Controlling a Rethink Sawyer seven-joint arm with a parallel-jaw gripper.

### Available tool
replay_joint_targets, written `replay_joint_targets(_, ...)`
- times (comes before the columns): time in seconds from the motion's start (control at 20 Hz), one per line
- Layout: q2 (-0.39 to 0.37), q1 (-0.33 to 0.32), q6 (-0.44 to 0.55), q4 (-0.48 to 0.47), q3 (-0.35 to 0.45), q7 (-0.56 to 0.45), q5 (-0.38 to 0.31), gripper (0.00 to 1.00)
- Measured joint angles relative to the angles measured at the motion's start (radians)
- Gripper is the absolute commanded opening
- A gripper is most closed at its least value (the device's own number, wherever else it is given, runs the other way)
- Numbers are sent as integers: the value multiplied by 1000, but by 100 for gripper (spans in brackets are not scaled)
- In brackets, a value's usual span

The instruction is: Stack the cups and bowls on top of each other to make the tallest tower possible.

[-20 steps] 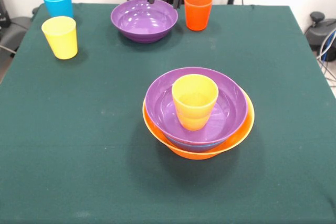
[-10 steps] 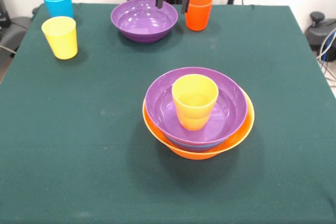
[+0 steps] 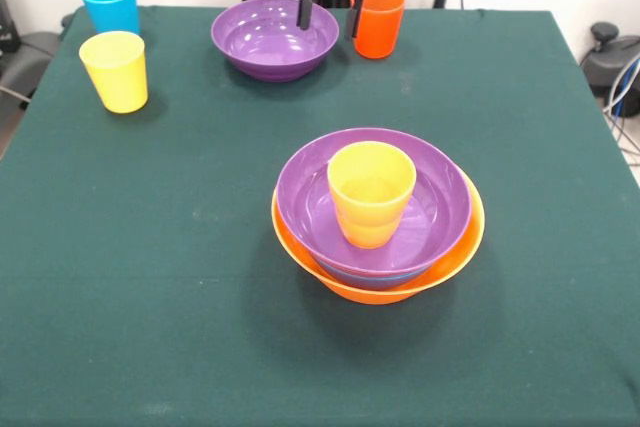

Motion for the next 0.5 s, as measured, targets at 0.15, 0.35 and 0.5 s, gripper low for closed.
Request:
replay_joint_targets(0.15, 13, -4, -24, 0, 2, 0, 0, 100)
replay_joint_targets(0.35, 29, -18, -50, 0, 4, 0, 0, 100)
replay_joint_targets(0.5, 50, -27, -68, 0, 2, 0, 0, 100)
